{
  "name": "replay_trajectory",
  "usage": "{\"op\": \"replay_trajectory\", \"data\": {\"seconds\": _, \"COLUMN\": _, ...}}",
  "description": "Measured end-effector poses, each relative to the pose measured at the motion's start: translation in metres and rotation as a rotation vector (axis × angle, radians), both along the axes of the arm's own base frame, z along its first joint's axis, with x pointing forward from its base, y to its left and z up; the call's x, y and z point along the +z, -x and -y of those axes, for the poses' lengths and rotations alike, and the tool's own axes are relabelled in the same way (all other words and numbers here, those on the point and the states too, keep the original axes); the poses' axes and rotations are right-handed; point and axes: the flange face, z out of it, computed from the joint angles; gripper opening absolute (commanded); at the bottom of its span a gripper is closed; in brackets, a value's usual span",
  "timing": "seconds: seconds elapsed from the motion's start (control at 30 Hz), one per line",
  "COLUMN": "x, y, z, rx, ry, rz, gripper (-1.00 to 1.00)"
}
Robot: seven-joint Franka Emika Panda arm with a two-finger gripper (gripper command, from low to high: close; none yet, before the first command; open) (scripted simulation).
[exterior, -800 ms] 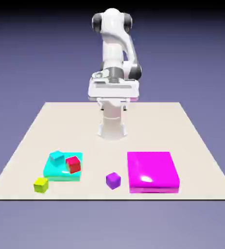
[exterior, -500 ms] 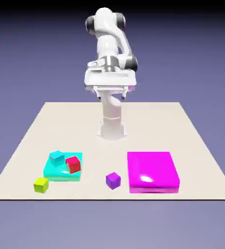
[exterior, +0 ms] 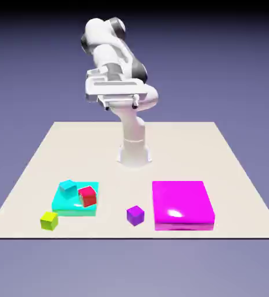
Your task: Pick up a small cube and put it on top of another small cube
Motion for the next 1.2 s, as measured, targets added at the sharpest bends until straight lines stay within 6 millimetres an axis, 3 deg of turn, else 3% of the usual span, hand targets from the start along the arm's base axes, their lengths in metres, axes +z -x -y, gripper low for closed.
{"op": "replay_trajectory", "data": {"seconds": 0.23, "x": -0.036, "y": -0.015, "z": 0.017, "rx": 0.083, "ry": -0.018, "rz": 0.038, "gripper": 0.0}}
{"op": "replay_trajectory", "data": {"seconds": 0.5, "x": -0.101, "y": -0.035, "z": 0.018, "rx": 0.183, "ry": -0.033, "rz": 0.045, "gripper": 0.0}}
{"op": "replay_trajectory", "data": {"seconds": 0.9, "x": -0.235, "y": -0.047, "z": -0.02, "rx": 0.362, "ry": -0.024, "rz": -0.011, "gripper": 0.0}}
{"op": "replay_trajectory", "data": {"seconds": 1.17, "x": -0.333, "y": -0.021, "z": -0.057, "rx": 0.485, "ry": 0.003, "rz": -0.078, "gripper": 0.0}}
{"op": "replay_trajectory", "data": {"seconds": 1.2, "x": -0.344, "y": -0.013, "z": -0.052, "rx": 0.466, "ry": 0.001, "rz": -0.086, "gripper": 0.0}}
